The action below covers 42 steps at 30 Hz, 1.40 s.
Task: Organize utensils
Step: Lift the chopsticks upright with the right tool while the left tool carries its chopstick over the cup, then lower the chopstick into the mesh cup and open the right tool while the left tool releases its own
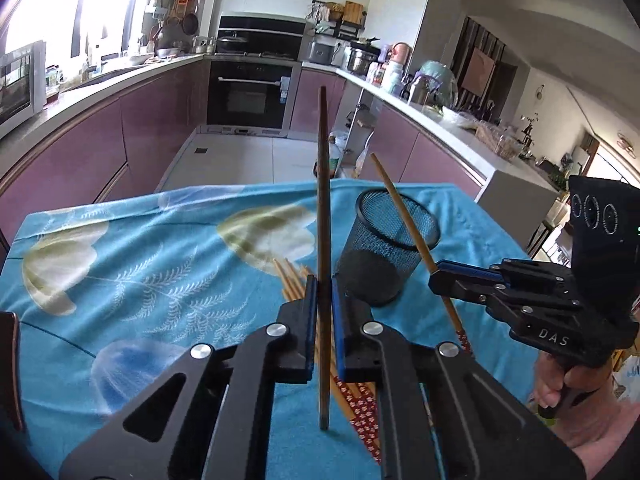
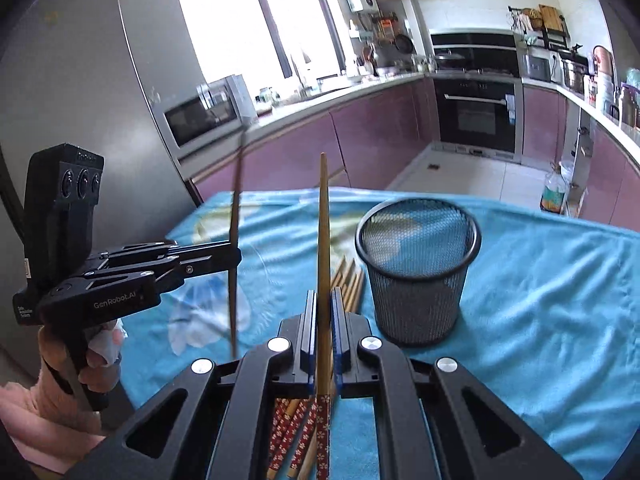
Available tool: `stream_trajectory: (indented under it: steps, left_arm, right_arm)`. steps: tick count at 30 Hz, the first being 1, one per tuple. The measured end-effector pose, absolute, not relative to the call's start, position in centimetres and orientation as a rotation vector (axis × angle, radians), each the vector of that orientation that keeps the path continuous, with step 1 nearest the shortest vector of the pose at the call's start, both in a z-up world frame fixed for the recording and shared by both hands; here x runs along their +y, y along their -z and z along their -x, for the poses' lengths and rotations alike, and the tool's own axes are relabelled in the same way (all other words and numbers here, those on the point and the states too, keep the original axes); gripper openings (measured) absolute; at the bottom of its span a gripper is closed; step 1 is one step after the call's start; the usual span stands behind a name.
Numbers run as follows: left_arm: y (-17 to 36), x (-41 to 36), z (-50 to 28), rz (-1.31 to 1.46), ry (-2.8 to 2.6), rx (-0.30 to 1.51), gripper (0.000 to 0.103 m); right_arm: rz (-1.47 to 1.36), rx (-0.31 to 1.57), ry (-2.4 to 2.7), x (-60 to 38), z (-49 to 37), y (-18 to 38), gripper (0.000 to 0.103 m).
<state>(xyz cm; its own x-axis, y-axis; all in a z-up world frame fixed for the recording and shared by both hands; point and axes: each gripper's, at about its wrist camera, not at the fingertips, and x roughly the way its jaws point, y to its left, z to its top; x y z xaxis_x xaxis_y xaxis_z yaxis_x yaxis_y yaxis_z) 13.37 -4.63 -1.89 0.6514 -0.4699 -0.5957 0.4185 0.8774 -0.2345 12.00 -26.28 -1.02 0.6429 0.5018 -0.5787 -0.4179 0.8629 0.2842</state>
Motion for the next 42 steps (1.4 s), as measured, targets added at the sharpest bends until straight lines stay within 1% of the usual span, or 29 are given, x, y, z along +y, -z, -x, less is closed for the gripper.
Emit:
stream_trajectory:
  steps: [6,11,17,20,25,28,36,42]
  left_arm:
    - [-3.5,-4.3,-12.5,0.137,0.594,0.595,0.008]
    - [-7.1,-4.9,-13.2,0.154,0.622,0.539,0.008]
    - [-10.3,-6.2,-15.1,0.191,0.647,0.515,0.008]
    - [-11.0,-7.3,-16.0,0.183,0.65,0.508,0.008]
    - [-10.5,-9.7,-17.9,0.126,0.642,0.549,0.008]
    - [-8.8,-11.4,-18.6,0.077,0.639,0.606,0.008]
    - [-2.9,-14.0,-21.3,0.018,0.639,0.756,0.008]
    - [-0.2,-14.5,-23.7,0.007,0.619,0.795,0.008]
  right_arm:
    - [-0.163,0.602,-0.525,-27.7,-12.7,-1.5,0.006]
    - [-0.168,0.525,-0.514,-28.7,-13.9,-3.4,0.006]
    - [-0.162,0.414,-0.478,-29.7,-15.9,-5.8,0.006]
    - [-0.145,0.384,-0.444,-29.6,-17.2,-6.2,0.006]
    - [-0.158,0.387,-0.411,-29.9,-19.3,-5.6,0.006]
    - [-0.145,0.414,-0.392,-29.6,-20.4,-4.8,0.006]
    - [-0.065,0.63,-0.384,-27.9,-22.6,-0.4,0.006]
    - [-0.058,0.733,-0.359,-27.6,-23.9,0.8,0.008]
